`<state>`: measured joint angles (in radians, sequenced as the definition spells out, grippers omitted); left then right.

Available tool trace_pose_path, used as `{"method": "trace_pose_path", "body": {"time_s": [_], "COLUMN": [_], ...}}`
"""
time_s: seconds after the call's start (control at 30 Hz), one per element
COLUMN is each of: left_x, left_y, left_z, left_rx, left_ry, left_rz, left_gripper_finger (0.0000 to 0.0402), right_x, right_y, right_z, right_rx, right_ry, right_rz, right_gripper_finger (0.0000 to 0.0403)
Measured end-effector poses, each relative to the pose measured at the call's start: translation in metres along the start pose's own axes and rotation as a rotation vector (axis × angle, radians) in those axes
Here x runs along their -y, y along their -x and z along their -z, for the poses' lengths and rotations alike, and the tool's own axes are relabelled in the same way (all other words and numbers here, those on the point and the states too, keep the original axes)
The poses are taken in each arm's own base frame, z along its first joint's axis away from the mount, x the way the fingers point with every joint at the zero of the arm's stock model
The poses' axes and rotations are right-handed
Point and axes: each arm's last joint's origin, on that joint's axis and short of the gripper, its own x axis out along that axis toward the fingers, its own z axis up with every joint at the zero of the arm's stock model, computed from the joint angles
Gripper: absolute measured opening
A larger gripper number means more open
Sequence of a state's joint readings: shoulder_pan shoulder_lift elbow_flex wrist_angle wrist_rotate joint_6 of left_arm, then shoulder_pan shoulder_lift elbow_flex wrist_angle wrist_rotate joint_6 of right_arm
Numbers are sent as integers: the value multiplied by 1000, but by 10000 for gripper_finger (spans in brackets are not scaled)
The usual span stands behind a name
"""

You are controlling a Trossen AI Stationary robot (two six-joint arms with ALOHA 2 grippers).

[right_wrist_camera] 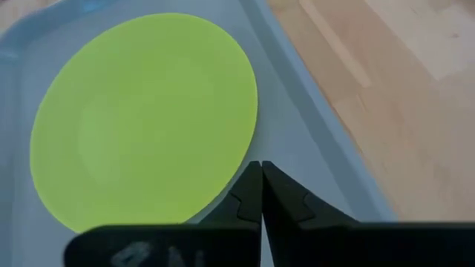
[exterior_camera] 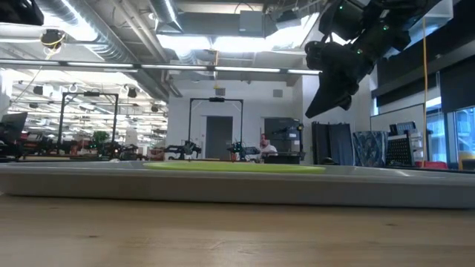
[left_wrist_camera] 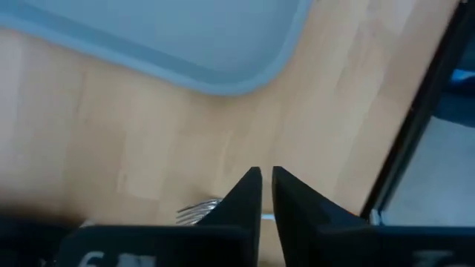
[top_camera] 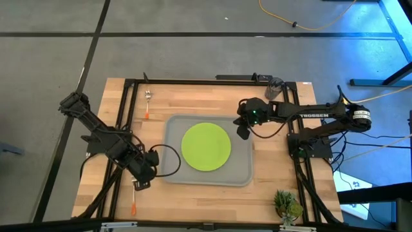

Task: Pick and place plate/cup/fork/spoon on tray
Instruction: Put the orange fork on the gray serving tray to the left side of the green plate

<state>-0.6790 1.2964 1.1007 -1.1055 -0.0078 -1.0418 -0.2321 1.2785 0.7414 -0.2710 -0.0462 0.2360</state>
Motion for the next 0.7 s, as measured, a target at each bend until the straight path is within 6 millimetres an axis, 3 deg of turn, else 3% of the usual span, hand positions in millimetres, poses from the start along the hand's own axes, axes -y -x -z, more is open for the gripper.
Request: {"method": "trace_pose_path", "body": {"time_s": [0.2, 0.43, 0.7], "left_x": [-1, -1, -11], "left_y": [0, -1, -36], "left_z": [0, 15, 45], "left_rx": [7, 15, -90], "left_ry": [-17, -206, -268], "left_rz": [-19, -99, -148], "left_gripper_finger": [61, 60, 61], "right_x": [0, 0, 0], "right_y": [0, 0, 0], "right_z": [0, 0, 0], "right_rx": [0, -1, -4], "right_ry": [-22, -25, -25], "right_rz": [0, 0, -8], "right_gripper_finger": [6, 6, 6]}}
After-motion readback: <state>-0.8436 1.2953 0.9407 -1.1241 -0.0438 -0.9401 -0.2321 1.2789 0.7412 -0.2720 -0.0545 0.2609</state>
